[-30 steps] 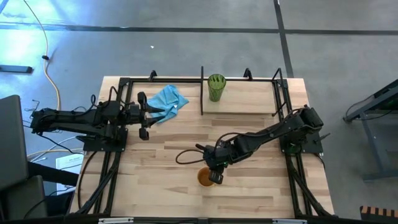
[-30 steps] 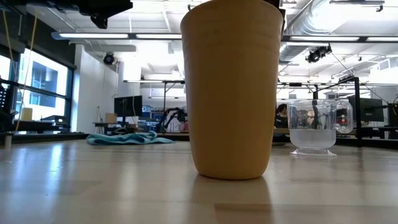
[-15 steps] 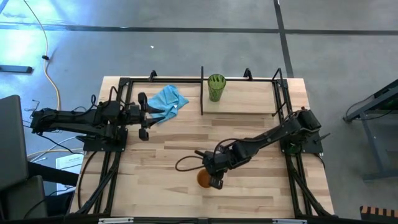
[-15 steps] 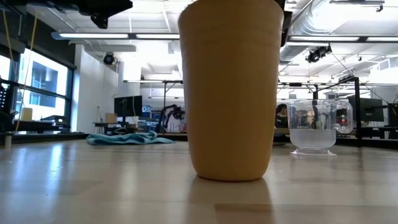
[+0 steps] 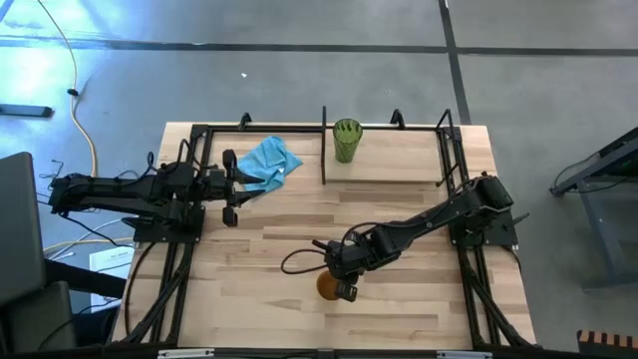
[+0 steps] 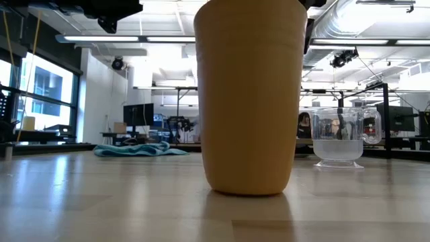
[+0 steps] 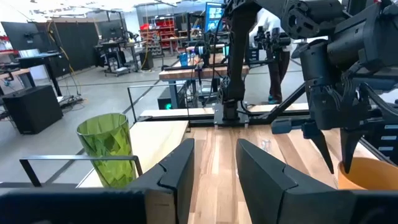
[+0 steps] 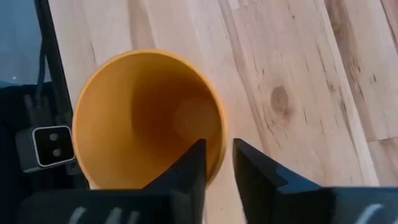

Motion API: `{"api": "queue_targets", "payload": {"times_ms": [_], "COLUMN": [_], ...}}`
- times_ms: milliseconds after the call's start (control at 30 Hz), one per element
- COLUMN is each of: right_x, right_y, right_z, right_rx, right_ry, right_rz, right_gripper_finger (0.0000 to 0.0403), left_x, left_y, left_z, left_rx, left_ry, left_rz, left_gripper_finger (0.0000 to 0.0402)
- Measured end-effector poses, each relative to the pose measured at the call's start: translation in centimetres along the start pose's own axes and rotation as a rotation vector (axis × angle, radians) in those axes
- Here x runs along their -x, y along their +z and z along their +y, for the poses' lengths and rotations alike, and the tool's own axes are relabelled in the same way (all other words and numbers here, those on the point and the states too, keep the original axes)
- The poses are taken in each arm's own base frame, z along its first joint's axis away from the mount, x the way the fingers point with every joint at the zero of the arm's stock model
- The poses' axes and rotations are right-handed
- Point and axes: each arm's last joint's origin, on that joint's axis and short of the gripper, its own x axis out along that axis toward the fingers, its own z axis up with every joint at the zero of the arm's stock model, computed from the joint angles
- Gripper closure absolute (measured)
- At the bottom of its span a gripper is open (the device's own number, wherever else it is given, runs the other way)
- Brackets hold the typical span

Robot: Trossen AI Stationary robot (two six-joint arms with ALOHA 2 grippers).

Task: Stack small to large cups/mugs on shelf
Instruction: Put the yellow cup on the shelf

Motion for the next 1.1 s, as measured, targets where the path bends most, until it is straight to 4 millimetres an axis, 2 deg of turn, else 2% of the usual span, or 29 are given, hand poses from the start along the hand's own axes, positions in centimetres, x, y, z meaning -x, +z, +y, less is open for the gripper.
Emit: {"api": "queue_targets", "payload": {"times_ms": [167, 500, 833, 1100], "right_x": [0.0, 0.6, 4.1, 7.0], "right_y": [0.0, 0.5, 2.3, 3.6], "right_z": [0.0, -0.6, -1.1, -3.4], "right_rx": [0.017, 0.026, 0.065, 0.042], "right_ry": [-0.004, -0.028, -0.084, -0.206], "right_rz": [0.003, 0.022, 0.053, 0.116], "right_gripper_finger": [0.0394, 0.0401, 0.0402, 0.0402], "left_x": [0.0, 0.0, 0.0, 0.0], "left_y": [0.0, 0.0, 0.0, -0.5], "left_z": [0.0, 0.0, 0.0, 0.0], "left_rx": [0.0, 0.001, 0.001, 0.0], "left_ry": [0.0, 0.0, -0.001, -0.006], "left_rz": [-0.001, -0.002, 0.005, 0.048], "left_gripper_finger": [0.0293, 0.0293, 0.0293, 0.0293]}}
